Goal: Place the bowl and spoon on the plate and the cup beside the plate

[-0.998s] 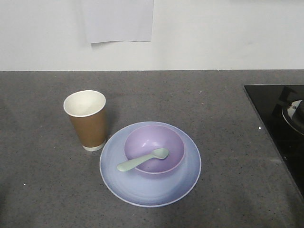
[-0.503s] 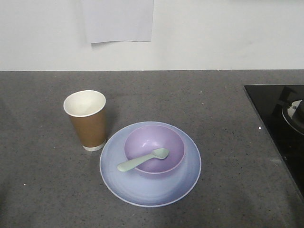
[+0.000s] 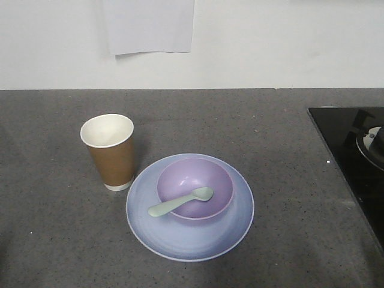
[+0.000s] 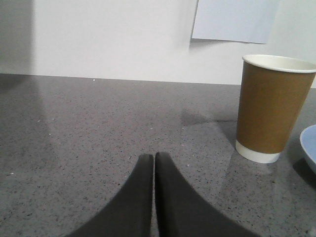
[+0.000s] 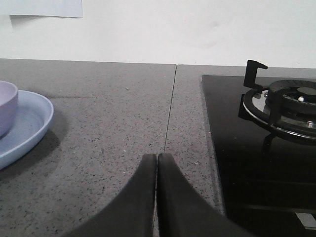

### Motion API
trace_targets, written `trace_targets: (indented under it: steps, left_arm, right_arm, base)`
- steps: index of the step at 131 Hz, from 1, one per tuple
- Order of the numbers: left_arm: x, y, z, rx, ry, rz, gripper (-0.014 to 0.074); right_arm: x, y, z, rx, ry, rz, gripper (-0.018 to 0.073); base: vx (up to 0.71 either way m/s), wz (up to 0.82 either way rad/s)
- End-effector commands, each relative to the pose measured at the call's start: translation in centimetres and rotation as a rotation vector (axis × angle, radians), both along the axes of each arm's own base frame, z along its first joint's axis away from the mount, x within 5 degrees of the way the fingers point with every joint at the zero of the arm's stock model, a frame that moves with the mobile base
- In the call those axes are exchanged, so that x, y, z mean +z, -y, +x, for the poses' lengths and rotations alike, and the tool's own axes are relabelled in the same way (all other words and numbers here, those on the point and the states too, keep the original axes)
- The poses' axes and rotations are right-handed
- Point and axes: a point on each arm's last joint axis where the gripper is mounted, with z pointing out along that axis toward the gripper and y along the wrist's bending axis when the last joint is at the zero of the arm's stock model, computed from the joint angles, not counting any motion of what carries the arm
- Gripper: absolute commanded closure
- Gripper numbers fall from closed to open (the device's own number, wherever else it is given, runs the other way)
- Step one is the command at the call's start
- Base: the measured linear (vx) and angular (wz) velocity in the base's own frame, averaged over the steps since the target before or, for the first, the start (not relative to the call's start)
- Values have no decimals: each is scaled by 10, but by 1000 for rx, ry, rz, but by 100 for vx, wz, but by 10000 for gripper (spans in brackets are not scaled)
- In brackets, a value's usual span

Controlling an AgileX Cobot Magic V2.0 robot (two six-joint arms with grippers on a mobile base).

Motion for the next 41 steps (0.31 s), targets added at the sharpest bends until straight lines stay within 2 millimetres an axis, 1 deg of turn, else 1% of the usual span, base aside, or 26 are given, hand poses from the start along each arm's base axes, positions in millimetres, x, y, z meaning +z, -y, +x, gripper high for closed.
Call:
trace_targets:
  steps: [1, 41]
  left_arm:
    - [5, 1, 0, -9, 86, -1, 603]
    - [5, 1, 0, -9, 86, -1, 603]
  right_arm:
    - [4, 0, 1, -5, 68, 1, 566]
    - [4, 0, 1, -5, 68, 1, 566]
  base:
    - [0, 0]
    - [0, 0]
